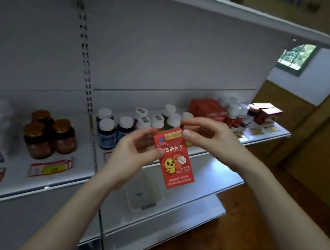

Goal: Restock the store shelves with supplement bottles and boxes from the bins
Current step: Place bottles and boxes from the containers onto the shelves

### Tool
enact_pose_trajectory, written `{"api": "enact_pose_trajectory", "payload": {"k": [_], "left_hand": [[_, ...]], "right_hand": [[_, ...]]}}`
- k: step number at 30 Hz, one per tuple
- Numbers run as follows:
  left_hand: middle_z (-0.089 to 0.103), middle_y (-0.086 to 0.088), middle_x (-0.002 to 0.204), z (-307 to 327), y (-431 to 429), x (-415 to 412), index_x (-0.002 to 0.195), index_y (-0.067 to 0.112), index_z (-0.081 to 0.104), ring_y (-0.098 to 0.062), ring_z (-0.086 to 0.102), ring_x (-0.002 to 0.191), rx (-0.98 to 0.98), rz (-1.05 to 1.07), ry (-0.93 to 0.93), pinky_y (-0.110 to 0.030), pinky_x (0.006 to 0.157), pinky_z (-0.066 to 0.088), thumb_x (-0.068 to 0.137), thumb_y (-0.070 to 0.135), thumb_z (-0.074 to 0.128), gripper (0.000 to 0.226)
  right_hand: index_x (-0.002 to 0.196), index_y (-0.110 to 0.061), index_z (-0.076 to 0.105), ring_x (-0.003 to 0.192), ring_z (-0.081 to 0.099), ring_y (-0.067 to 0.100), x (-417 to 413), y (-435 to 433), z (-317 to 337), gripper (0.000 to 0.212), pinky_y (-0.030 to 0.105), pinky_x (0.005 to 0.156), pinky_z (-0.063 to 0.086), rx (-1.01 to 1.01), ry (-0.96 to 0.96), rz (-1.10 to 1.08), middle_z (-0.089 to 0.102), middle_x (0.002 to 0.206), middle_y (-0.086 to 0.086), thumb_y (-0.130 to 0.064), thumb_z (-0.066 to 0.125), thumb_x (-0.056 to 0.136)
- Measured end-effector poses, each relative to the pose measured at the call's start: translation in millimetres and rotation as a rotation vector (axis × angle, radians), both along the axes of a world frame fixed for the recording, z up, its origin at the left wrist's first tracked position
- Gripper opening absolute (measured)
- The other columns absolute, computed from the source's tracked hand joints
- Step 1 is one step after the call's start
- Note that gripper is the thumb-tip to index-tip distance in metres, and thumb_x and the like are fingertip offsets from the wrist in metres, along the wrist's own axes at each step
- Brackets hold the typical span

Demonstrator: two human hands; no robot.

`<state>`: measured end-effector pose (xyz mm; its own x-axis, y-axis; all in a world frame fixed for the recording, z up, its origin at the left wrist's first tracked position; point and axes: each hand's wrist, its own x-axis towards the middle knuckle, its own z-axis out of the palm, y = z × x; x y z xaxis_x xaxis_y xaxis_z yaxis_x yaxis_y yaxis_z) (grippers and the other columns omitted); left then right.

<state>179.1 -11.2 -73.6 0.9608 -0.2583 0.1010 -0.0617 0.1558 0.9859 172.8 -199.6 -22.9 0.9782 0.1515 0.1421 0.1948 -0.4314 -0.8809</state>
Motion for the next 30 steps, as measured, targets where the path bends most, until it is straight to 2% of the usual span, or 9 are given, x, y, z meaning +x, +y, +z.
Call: {"api": "enact_pose_trajectory", "payload": {"k": [4,10,13,16,18,19,21,26,30], "left_hand": [[0.066,-0.001,0.103,1.4,-62.6,3.8,0.115,0.015,0.054,-0.011,0.064,0.091,0.015,-0.116,0.008,-0.021,0.077,0.055,0.079,-0.005,0.063,0.042],[0.065,-0.002,0.109,-10.4,-142.1,34.9,0.106,0.023,0.056,-0.006,0.063,0.095,0.037,-0.217,-0.023,-0.017,0.074,0.054,0.079,-0.007,0.063,0.042],[0.062,-0.004,0.119,-20.6,-176.8,56.2,0.117,0.021,0.053,-0.011,0.060,0.107,0.039,-0.249,-0.058,-0.021,0.085,0.053,0.080,-0.004,0.063,0.046],[0.062,-0.001,0.119,-37.4,-215.2,89.8,0.113,0.025,0.055,-0.006,0.059,0.108,0.032,-0.166,-0.168,-0.021,0.090,0.050,0.081,0.008,0.068,0.039],[0.063,0.003,0.113,-49.6,-234.5,111.4,0.109,0.026,0.058,-0.001,0.059,0.101,0.149,0.018,-0.307,-0.013,0.087,0.046,0.080,0.022,0.061,0.030],[0.062,0.002,0.112,-55.9,-241.5,119.3,0.111,0.021,0.059,0.000,0.057,0.100,0.243,0.121,-0.396,-0.008,0.085,0.043,0.080,0.023,0.057,0.031],[0.061,-0.001,0.112,-67.4,-252.6,130.2,0.115,0.004,0.062,-0.002,0.054,0.102,0.427,0.268,-0.561,-0.005,0.087,0.038,0.083,0.020,0.054,0.036],[0.062,-0.018,0.117,-90.2,-263.7,138.8,0.116,-0.002,0.061,-0.027,0.056,0.110,0.785,0.356,-0.735,-0.022,0.097,0.035,0.086,0.025,0.046,0.043],[0.054,-0.016,0.130,-119.2,-266.6,126.8,0.124,0.000,0.055,-0.021,0.041,0.123,0.926,0.377,-0.676,-0.032,0.104,0.035,0.089,0.028,0.044,0.047]], "right_hand": [[0.102,-0.022,0.065,0.097,0.064,0.012,-9.3,-61.3,-3.4,0.034,0.030,0.082,0.055,-0.061,0.051,-0.074,0.068,0.102,0.000,-0.036,0.067,0.072],[0.088,-0.029,0.064,0.087,0.062,0.004,0.6,-143.8,-12.0,0.015,0.021,0.072,0.053,-0.019,0.166,-0.131,0.065,0.095,-0.009,-0.026,0.072,0.076],[0.088,-0.024,0.066,0.082,0.061,0.005,19.0,-175.7,-18.9,0.015,0.014,0.060,0.048,0.036,0.138,-0.193,0.065,0.097,-0.004,-0.021,0.074,0.075],[0.088,-0.020,0.067,0.078,0.061,0.007,52.3,-214.3,-24.2,0.016,0.014,0.056,0.048,0.097,0.100,-0.268,0.066,0.092,-0.002,-0.018,0.075,0.075],[0.088,-0.017,0.066,0.083,0.062,0.009,76.2,-237.6,-25.0,0.016,0.020,0.067,0.055,0.158,0.067,-0.315,0.067,0.089,-0.003,-0.015,0.074,0.074],[0.088,-0.017,0.066,0.085,0.062,0.010,87.9,-248.7,-25.7,0.017,0.023,0.072,0.054,0.172,0.040,-0.333,0.067,0.090,-0.002,-0.014,0.074,0.074],[0.087,-0.020,0.066,0.086,0.062,0.008,109.4,-266.7,-26.2,0.017,0.020,0.069,0.052,0.170,-0.006,-0.355,0.067,0.095,-0.001,-0.015,0.075,0.073],[0.086,-0.027,0.067,0.097,0.063,0.016,153.7,-288.0,-30.8,0.019,0.029,0.082,0.051,0.243,-0.061,-0.315,0.068,0.098,-0.002,-0.023,0.077,0.071],[0.089,-0.029,0.067,0.090,0.063,0.003,184.6,-285.3,-26.2,0.017,0.019,0.078,0.049,0.261,-0.096,-0.242,0.068,0.092,-0.010,-0.025,0.075,0.074]]}}
